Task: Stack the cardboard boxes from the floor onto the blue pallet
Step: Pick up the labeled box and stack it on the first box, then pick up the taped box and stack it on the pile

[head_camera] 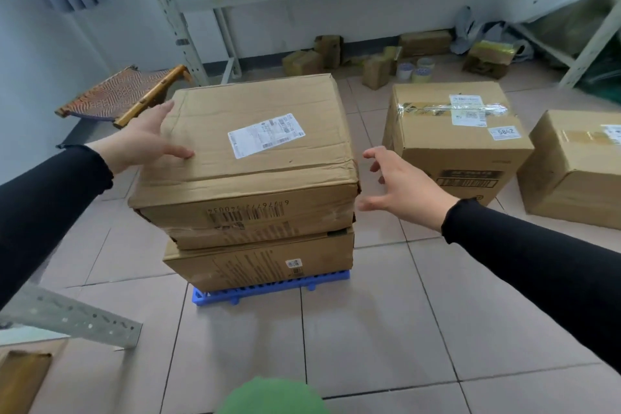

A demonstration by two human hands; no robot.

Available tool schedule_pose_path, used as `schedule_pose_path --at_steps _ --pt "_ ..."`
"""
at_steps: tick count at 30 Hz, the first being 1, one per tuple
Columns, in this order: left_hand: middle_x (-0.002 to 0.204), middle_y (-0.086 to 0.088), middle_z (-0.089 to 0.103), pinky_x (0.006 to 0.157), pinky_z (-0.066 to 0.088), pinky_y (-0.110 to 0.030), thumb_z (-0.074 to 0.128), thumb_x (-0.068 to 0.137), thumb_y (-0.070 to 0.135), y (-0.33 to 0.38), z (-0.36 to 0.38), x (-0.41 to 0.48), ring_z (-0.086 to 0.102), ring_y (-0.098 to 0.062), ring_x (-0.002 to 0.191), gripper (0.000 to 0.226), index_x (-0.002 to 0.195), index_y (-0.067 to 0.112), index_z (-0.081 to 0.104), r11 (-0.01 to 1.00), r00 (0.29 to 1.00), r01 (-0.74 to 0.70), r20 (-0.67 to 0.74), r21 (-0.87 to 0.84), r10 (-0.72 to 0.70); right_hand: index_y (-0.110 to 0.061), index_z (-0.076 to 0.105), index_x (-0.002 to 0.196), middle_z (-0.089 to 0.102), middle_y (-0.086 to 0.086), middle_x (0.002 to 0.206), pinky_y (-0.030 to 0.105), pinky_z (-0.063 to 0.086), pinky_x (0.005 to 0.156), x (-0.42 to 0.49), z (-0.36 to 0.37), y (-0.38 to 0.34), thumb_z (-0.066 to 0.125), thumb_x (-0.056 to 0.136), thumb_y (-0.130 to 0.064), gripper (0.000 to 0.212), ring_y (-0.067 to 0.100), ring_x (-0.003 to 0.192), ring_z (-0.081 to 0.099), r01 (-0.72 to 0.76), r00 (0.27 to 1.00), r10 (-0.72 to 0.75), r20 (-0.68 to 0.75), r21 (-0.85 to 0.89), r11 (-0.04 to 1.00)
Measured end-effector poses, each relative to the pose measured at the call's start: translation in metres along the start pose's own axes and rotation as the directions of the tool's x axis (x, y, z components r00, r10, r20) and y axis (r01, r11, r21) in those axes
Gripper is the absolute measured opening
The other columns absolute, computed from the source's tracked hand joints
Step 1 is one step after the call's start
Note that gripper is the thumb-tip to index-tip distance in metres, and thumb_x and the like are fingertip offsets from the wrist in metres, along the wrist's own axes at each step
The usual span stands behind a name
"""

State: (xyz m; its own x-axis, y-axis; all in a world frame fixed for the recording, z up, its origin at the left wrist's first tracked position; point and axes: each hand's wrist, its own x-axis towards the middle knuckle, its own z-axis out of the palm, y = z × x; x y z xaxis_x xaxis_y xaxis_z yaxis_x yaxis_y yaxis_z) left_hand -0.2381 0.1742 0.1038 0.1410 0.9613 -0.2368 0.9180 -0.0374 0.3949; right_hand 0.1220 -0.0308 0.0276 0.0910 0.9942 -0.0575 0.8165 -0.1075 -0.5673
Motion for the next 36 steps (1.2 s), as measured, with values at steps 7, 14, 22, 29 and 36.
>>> schedule_pose_path --at_steps 7,14,22,29,36 --pt "0.167 -0.003 0.034 0.120 0.027 -0.048 0.070 0.093 0.044 0.164 0.049 -0.016 0.032 -0.027 0.151 0.078 0.160 0.026 0.036 0.838 0.892 -0.438 0.037 0.325 0.451 -0.018 0.024 0.161 0.034 0.006 0.163 0.043 0.034 0.117 -0.019 -0.082 0.092 0.073 0.089 -0.045 0.091 0.026 0.149 0.032 -0.168 0.984 0.150 -0.096 -0.232 0.958" --pt "0.163 -0.003 0.040 0.118 0.030 -0.038 0.070 0.094 0.041 0.341 0.164 -0.045 0.038 -0.024 0.148 0.074 0.159 0.024 0.039 0.684 0.719 -0.694 0.166 0.225 0.675 -0.014 0.021 0.161 0.030 0.007 0.166 0.048 0.031 0.119 -0.076 -0.145 0.206 0.070 0.091 -0.044 0.091 0.028 0.152 0.025 -0.372 0.916 0.307 -0.259 -0.258 0.892" --pt "0.163 -0.005 0.039 0.114 0.034 -0.035 0.067 0.098 0.036 0.495 0.316 -0.081 0.040 -0.026 0.146 0.073 0.161 0.020 0.035 0.628 0.617 -0.774 0.323 0.082 0.718 -0.013 0.022 0.160 0.036 0.009 0.162 0.048 0.040 0.112 -0.159 -0.189 0.363 0.069 0.092 -0.041 0.088 0.033 0.146 0.034 -0.597 0.793 0.526 -0.307 -0.222 0.771" --pt "0.162 -0.009 0.041 0.104 0.040 -0.030 0.068 0.098 0.030 0.572 0.427 -0.079 0.047 -0.028 0.140 0.079 0.163 0.013 0.026 0.789 0.709 -0.602 0.372 -0.124 0.599 -0.008 0.008 0.163 0.024 0.014 0.168 0.043 0.035 0.115 -0.190 -0.218 0.504 0.071 0.093 -0.036 0.098 0.034 0.151 0.029 -0.745 0.637 0.709 -0.301 -0.007 0.666" --pt "0.161 -0.009 0.040 0.106 0.035 -0.034 0.054 0.106 0.036 0.594 0.488 -0.059 0.040 -0.029 0.145 0.070 0.162 0.009 0.023 0.901 0.824 -0.288 0.396 -0.323 0.406 -0.015 -0.014 0.162 0.045 0.020 0.155 0.039 0.051 0.081 -0.175 -0.221 0.589 0.075 0.091 -0.032 0.115 0.036 0.120 0.060 -0.765 0.529 0.803 -0.274 0.258 0.591"
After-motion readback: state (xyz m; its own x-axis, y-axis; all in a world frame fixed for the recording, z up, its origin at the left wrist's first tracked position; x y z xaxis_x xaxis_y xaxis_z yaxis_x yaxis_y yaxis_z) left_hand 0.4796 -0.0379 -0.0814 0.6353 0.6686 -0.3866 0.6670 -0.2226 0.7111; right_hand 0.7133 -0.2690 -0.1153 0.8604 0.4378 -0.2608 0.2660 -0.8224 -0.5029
